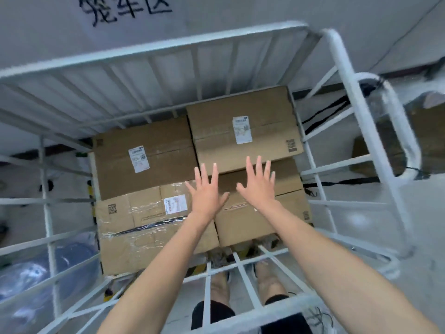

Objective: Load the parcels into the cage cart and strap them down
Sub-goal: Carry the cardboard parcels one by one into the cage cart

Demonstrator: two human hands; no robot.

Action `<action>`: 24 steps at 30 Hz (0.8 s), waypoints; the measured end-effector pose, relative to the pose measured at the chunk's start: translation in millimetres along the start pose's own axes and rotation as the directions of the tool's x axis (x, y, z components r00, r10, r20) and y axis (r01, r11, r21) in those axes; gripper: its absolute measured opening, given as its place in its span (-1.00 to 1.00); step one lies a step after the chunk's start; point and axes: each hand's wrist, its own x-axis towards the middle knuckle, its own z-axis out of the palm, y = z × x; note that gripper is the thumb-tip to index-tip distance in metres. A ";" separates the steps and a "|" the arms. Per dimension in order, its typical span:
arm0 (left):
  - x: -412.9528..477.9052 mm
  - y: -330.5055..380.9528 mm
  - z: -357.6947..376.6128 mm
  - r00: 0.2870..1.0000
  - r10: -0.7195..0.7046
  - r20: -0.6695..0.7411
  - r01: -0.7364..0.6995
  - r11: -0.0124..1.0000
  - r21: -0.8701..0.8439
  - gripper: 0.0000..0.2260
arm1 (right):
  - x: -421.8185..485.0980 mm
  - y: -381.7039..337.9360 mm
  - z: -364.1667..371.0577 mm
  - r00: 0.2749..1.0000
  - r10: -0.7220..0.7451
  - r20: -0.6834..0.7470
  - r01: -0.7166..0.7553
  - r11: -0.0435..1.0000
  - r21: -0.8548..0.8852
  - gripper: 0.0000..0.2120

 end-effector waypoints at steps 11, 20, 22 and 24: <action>-60.4 284.3 -80.2 0.941 0.283 -0.187 -0.297 0.953 -0.052 -0.23 | -131.7 225.9 -187.5 0.893 0.250 -0.374 -0.179 0.960 0.214 -0.20; -159.7 582.6 -2.7 0.863 0.494 -0.110 -0.504 0.859 -0.094 -0.25 | -284.7 513.4 -227.7 0.738 0.524 -0.425 -0.370 0.841 0.394 -0.19; -178.4 634.9 11.8 0.846 0.525 -0.094 -0.533 0.840 -0.103 -0.26 | -313.3 563.7 -233.1 0.705 0.576 -0.414 -0.396 0.804 0.444 -0.20; -191.9 679.6 23.1 0.831 0.550 -0.084 -0.556 0.825 -0.101 -0.26 | -335.0 607.6 -239.1 0.672 0.612 -0.416 -0.410 0.776 0.480 -0.21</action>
